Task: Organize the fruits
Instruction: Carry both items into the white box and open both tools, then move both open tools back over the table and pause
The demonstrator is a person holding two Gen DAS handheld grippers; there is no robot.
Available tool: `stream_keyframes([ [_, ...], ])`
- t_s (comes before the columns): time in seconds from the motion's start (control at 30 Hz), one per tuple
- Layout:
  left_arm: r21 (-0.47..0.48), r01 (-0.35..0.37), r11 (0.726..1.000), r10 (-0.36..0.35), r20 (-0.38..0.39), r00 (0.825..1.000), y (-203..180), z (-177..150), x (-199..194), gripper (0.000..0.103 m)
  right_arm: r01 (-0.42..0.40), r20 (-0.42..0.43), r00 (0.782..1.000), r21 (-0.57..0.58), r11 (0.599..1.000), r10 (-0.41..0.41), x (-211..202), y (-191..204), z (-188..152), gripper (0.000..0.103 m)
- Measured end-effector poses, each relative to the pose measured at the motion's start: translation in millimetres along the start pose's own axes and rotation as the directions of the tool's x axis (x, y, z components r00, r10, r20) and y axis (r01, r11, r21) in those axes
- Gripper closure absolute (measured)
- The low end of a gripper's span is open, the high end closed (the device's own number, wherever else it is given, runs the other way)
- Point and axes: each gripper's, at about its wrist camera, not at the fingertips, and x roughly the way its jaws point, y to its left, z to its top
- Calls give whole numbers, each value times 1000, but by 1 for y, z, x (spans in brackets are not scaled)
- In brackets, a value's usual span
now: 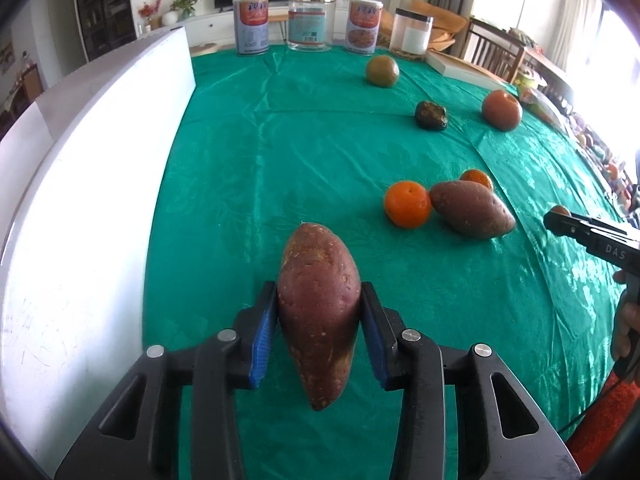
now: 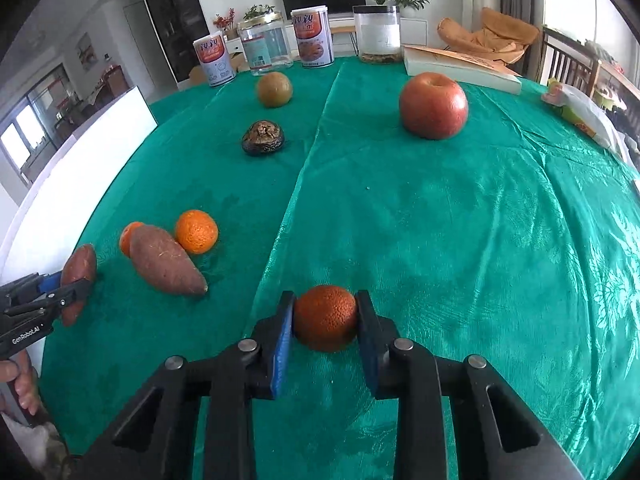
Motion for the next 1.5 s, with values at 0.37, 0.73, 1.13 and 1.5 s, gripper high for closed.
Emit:
stream_keyframes([
  [0.37, -108, 298, 948, -296, 37, 954, -9, -18, -92, 62, -251, -93, 963, 51, 967, 255, -42, 53, -25, 73],
  [0.73, -328, 88, 941, -39, 153, 987, 142, -2, -182, 62, -578, -170, 816, -247, 778, 553, -81, 274, 30, 73],
  [1.13, -521, -46, 852, 9, -75, 997, 223, -26, -97, 61, -523, -328, 849, -417, 743, 413, -5, 395, 18, 71],
  [1.5, -431, -63, 900, 123, 113, 986, 180, -5, -143, 21, -400, -35, 906, -395, 827, 422, -59, 316, 42, 33],
])
